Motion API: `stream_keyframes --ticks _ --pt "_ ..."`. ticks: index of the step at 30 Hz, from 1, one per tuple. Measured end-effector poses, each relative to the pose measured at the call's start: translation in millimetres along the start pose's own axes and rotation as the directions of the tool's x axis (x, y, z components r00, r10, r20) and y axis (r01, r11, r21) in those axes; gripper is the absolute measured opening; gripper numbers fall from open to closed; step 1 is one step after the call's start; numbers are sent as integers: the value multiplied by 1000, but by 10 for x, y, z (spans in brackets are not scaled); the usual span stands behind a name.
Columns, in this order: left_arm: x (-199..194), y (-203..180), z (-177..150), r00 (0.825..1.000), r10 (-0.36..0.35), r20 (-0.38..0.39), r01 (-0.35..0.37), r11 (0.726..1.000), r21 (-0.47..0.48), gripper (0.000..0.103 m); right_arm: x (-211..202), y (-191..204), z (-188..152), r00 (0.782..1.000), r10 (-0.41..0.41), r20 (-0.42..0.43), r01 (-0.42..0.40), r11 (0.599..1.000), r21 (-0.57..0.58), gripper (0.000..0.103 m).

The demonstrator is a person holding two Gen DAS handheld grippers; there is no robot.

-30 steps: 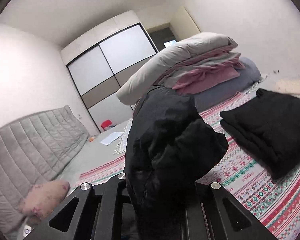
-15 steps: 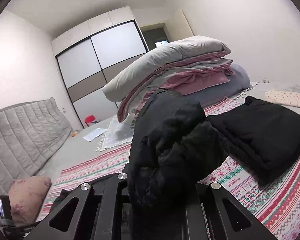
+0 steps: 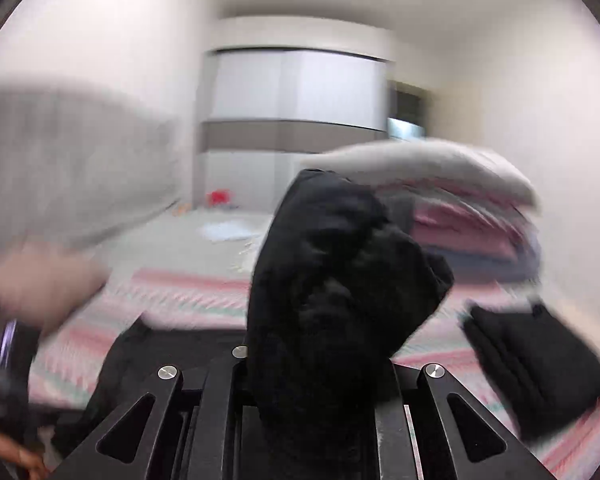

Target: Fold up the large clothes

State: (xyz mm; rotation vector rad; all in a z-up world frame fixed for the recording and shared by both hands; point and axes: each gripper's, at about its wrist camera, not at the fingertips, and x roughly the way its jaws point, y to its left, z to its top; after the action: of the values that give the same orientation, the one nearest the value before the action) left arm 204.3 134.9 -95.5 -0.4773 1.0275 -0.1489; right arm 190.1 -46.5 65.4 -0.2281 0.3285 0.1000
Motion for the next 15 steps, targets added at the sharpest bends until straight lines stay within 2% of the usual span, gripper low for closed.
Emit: stream_keyframes --ticks 1,3,4,6,9,11,14,15 --pt "-1 41 12 1000 -19 -4 19 1000 -16 10 69 265 -40 999 47 -22 -49 995 -82 16" --pt "-13 197 40 996 -86 -16 84 993 -85 10 238 792 -260 982 152 -110 -175 952 -252 17" --pt "-38 284 25 994 -112 -20 109 987 -114 10 347 985 -422 964 193 -181 -241 924 -297 18" --pt "-60 459 32 983 -181 -24 173 965 -196 10 471 1154 -630 945 217 -246 -291 902 -319 24" --pt "-57 570 43 975 -221 -32 207 948 -242 12 531 1136 -656 926 259 -276 -334 902 -274 32" --pt "-61 561 51 975 -220 -41 203 948 -246 13 540 1022 -594 899 331 -288 -394 897 -200 36" --pt "-111 503 100 977 -209 -37 195 953 -234 18 570 842 -578 846 433 -310 -485 868 -112 53" --pt "-156 499 109 978 -206 -25 194 953 -233 23 558 801 -577 829 460 -317 -511 854 -98 59"
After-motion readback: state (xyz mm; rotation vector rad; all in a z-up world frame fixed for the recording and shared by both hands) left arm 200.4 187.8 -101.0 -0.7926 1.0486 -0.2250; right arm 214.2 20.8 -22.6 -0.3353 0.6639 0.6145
